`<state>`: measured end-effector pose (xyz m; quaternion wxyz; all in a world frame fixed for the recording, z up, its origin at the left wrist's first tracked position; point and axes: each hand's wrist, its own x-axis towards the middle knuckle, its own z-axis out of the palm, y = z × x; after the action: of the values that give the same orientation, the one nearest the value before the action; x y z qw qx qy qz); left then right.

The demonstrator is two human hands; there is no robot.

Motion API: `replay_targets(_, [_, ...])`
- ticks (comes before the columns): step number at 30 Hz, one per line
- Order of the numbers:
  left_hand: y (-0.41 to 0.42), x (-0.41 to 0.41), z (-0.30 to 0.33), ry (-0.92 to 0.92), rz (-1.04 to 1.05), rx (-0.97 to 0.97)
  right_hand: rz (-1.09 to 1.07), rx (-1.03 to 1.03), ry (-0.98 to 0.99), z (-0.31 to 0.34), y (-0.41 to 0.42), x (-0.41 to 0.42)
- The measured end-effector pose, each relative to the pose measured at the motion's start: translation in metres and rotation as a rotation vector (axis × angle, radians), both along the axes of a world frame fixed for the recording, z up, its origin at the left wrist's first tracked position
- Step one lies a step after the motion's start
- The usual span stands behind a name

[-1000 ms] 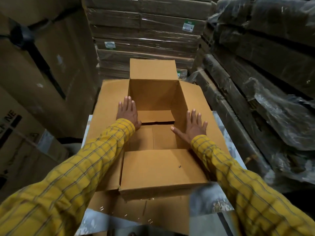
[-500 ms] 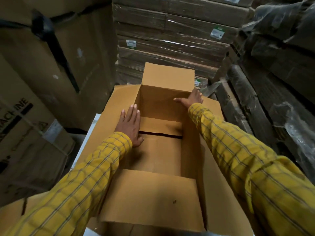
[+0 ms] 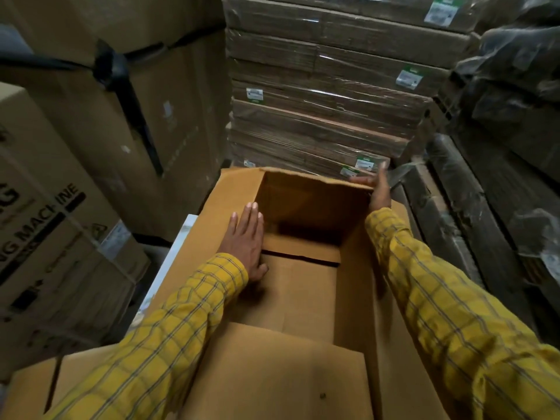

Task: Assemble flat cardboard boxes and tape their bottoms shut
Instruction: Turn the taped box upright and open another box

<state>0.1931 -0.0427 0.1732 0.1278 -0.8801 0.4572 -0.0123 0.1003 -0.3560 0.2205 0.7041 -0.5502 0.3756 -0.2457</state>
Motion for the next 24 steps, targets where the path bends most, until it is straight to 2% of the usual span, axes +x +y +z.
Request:
replay_targets(2, [0.0,-0.001,0.0,0.0,0.005,-0.008,0.07,-0.155,0.155,-0.005,0.004,-0.013])
replay_targets(5, [0.0,-0.002,0.0,0.013,0.002,-0.008,0.288,-0.527,0.398,-0.005,0.016,-0.033])
replay_targets(7, [0.001,-0.002,0.001,0.018,0.003,0.006,0.439,-0.703,0.622,-0.007,0.03,-0.041])
replay_targets(10, [0.002,-0.001,0.002,0.022,0.003,0.015,0.551,-0.983,0.937,-0.016,0.047,-0.056])
replay_targets(13, [0.005,0.0,0.005,0.056,-0.006,-0.013,0.542,-1.037,1.033,-0.021,0.064,-0.069])
replay_targets(16, [0.01,0.004,0.009,0.114,-0.044,-0.059,0.556,-1.121,1.22,-0.022,0.09,-0.079])
replay_targets(19, [0.02,0.011,0.012,0.174,-0.056,-0.094,0.551,-1.083,1.333,-0.022,0.112,-0.088])
replay_targets(24, [0.055,0.035,0.022,0.274,0.18,-0.236,0.523,-1.024,1.369,-0.019,0.138,-0.097])
